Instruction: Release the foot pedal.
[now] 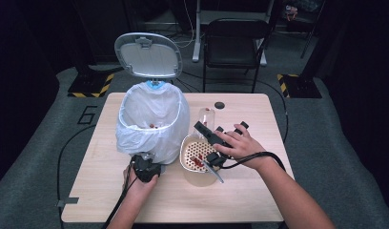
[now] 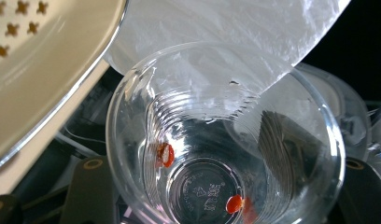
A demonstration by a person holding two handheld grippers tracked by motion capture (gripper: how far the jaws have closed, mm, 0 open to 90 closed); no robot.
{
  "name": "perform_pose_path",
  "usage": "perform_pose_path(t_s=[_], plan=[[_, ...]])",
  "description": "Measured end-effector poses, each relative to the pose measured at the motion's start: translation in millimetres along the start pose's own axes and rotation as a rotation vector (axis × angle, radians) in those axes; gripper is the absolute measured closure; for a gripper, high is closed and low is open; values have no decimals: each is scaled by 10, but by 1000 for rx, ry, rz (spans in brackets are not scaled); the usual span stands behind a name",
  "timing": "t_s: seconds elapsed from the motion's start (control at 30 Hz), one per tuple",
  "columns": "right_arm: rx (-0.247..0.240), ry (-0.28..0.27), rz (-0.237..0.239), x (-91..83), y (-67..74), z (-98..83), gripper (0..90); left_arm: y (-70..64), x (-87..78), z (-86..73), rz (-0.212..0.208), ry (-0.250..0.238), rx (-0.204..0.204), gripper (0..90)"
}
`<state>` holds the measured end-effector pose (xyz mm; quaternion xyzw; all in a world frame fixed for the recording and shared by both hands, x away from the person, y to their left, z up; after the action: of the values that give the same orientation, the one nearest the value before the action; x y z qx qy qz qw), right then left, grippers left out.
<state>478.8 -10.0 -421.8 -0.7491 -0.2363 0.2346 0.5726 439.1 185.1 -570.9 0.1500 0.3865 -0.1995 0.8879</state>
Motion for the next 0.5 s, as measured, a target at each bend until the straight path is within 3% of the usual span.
perform_pose_path(t_s=[0.07, 0.23, 0.3, 0.33, 0.5], plan=[[17, 7, 34, -10, -21, -17, 370, 0, 0, 0, 0, -1, -1, 567], [15, -28, 53, 1, -81, 3, 370, -1, 1, 0, 0, -1, -1, 567], [75, -27, 76, -1, -77, -10, 369, -1, 0, 0, 0, -1, -1, 567], [134, -29, 60, 1, -114, -15, 369, -1, 0, 0, 0, -1, -1, 567], [371, -50, 105, 6, -208, -53, 367, -1, 0, 0, -1, 1, -1, 567]])
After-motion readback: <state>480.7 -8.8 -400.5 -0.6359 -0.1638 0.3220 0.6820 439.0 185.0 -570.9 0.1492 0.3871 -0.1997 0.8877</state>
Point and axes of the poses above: each handheld gripper's, and its own axes: x roughly forward along the jaws, z roughly out of its top, y roughly to its left, the point moved 9 cm from there along x, roughly forward along the jaws, and after that the axes turned 14 degrees about x, right-handed, at the moved point
